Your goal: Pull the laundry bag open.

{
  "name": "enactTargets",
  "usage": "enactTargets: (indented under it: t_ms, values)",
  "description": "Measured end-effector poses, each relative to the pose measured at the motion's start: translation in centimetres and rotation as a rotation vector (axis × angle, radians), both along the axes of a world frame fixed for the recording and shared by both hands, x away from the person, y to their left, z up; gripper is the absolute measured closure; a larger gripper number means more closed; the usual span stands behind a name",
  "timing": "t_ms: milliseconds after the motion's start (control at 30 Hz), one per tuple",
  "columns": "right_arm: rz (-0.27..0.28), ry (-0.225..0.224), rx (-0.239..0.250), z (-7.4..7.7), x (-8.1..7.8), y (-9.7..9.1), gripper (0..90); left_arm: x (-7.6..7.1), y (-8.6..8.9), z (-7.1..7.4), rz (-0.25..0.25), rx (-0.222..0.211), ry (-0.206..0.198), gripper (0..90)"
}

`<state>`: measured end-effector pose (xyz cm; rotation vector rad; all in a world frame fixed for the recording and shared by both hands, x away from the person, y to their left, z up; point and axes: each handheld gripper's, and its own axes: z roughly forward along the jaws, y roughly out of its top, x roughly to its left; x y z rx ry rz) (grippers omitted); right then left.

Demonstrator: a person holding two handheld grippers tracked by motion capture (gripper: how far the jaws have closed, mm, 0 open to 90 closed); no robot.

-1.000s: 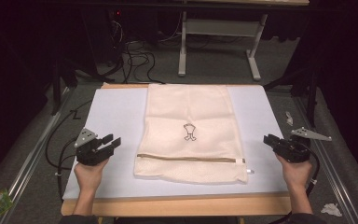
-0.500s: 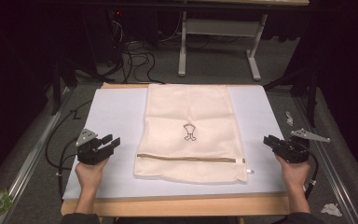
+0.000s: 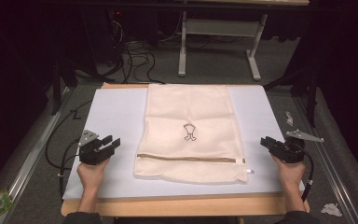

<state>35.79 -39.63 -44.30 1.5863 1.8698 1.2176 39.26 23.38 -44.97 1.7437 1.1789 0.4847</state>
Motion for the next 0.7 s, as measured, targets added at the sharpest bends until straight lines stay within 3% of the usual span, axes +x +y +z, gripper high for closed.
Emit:
enactTargets:
  t_ms: [700]
  values:
    - [-0.012, 0.017, -0.020, -1.3, 0.9, 0.6, 69.2, 1.0, -1.1, -1.7, 0.010, 0.026, 0.016, 55.9]
